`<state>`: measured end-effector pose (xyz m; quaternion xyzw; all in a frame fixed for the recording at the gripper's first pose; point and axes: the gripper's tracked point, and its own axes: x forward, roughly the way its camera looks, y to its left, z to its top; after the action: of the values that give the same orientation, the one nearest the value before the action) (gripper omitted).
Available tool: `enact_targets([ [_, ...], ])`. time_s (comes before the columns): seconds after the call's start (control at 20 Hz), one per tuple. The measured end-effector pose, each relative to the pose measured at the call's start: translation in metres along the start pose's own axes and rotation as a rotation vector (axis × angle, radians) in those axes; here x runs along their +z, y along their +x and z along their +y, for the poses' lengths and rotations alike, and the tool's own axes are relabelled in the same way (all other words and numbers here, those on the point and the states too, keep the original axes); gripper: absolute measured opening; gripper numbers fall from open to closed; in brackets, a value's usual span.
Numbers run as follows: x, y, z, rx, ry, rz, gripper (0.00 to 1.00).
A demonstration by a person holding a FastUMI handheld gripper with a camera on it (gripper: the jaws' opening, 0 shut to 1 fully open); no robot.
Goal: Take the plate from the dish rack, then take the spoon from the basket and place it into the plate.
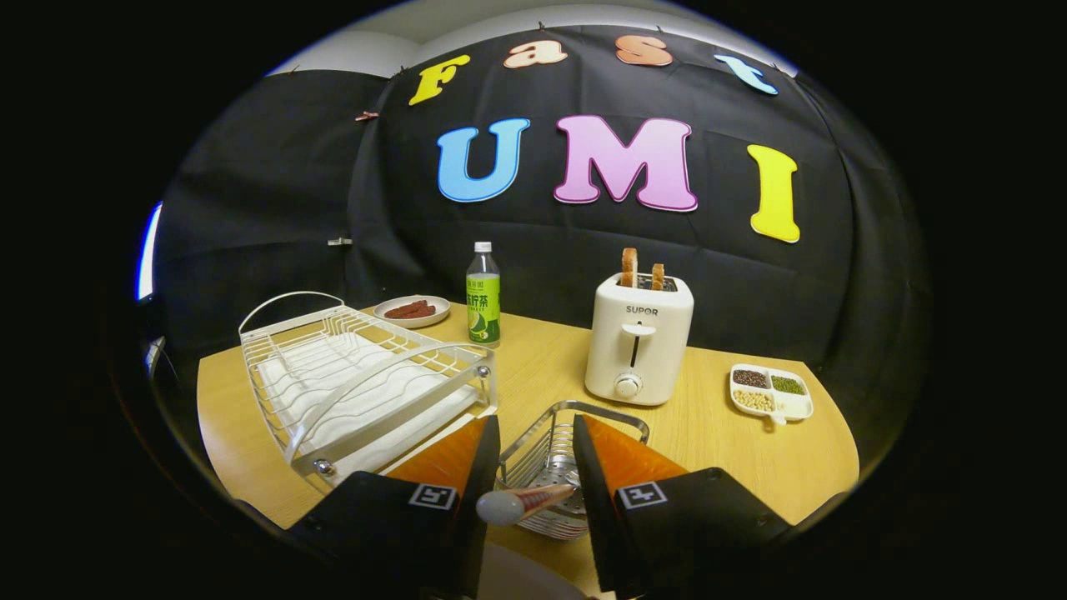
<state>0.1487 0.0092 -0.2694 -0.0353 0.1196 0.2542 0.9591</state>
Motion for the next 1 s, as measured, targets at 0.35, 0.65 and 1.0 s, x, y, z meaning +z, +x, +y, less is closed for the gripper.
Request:
enact_targets([
  [0.35,0.005,0.002,-0.003,-0.02,-0.048,-0.008,0.25],
  [0.65,0.029,-0.009,-0.016,-0.011,0.026,0.019,0.22],
  [1.0,0.101,-0.072,0.006,0.116,0.111,-0.017,0.22],
])
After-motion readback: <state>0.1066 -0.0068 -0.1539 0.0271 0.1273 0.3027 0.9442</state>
